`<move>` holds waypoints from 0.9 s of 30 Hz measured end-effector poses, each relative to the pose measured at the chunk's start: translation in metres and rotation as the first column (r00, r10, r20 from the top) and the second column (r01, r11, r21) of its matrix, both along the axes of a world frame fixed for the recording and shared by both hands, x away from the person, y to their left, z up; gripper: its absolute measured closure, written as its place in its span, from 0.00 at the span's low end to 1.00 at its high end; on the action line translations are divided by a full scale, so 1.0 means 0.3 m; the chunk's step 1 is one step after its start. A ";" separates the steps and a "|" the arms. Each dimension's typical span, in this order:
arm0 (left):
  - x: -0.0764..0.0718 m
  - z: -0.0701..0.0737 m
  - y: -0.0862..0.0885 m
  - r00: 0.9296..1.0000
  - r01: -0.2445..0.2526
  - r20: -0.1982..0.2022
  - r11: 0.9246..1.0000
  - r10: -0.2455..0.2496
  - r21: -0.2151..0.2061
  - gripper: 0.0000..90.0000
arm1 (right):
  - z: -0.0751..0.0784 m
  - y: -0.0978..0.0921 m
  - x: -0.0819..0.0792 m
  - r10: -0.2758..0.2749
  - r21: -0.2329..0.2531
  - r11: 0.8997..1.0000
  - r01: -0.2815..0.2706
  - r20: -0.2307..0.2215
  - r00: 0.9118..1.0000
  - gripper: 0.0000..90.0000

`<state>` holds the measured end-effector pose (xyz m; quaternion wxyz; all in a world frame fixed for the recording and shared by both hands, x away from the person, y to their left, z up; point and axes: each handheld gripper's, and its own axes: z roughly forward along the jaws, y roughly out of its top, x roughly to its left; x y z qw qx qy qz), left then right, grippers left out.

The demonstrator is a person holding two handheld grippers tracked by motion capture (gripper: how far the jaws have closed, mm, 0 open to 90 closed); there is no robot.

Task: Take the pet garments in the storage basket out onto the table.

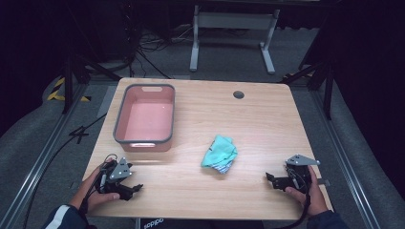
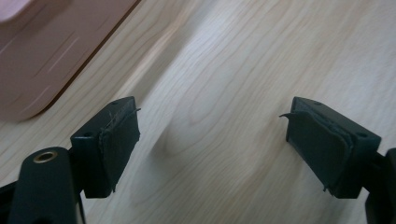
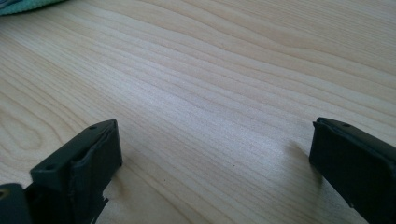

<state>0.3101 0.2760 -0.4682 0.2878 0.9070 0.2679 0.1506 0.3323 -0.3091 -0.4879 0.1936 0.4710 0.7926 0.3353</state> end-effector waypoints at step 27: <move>0.018 -0.048 0.103 0.995 -0.101 -0.044 0.981 0.094 -0.164 0.16 | 0.000 0.000 0.001 0.004 0.000 1.000 -0.004 0.001 1.000 0.03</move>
